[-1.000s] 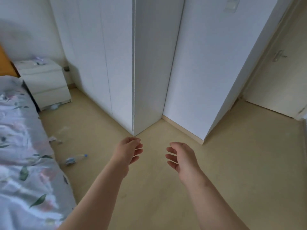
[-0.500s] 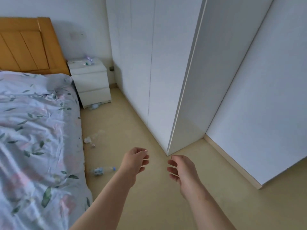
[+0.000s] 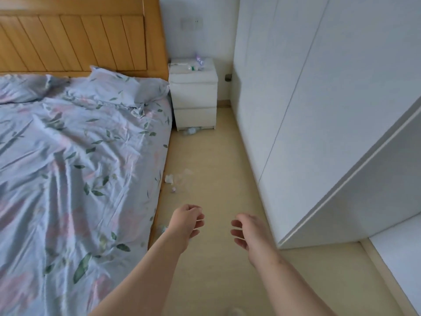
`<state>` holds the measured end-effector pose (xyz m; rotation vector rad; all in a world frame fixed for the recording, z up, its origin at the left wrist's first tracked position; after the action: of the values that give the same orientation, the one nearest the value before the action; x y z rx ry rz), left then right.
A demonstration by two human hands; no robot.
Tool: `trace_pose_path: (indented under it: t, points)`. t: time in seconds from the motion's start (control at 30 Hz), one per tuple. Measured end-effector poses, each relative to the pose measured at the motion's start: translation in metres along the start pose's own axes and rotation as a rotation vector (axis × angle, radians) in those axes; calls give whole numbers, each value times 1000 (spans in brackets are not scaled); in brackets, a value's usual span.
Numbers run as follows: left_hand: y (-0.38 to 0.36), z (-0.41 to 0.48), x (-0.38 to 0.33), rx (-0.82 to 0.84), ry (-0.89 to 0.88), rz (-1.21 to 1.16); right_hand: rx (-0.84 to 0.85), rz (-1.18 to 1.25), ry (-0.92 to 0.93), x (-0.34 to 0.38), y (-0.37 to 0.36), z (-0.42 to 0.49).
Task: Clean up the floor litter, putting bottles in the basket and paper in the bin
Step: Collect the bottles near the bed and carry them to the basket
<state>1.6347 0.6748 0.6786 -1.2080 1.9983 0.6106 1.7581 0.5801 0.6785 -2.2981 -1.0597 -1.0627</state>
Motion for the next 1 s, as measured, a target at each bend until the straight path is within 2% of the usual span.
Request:
trace_pose_path:
  t: [0.2, 0.33, 0.67, 0.8, 1.0]
  points:
    - [11, 68, -28, -140, 59, -149, 176, -200, -98, 37, -43, 80]
    - [42, 114, -29, -276, 152, -220, 227, -305, -154, 56, -71, 133]
    - [107, 234, -71, -371, 219, -270, 310, -500, -260, 91, -163, 259]
    - [120, 259, -61, -420, 294, -294, 372, -620, -364, 79, -178, 292]
    - [116, 300, -8, -564, 472, -405, 488, -863, -451, 59, -197, 374]
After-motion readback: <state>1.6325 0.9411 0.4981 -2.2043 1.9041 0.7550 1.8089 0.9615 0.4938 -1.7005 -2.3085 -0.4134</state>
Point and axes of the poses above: each hand's wrist, its own z-axis towards the middle knuckle, its own y-axis out of the back of the hand, x = y × z, the point moved 2 cm from there along z, towards the middle knuckle, and after that the axes turned 8 degrees about x, right-handed, at the moved point
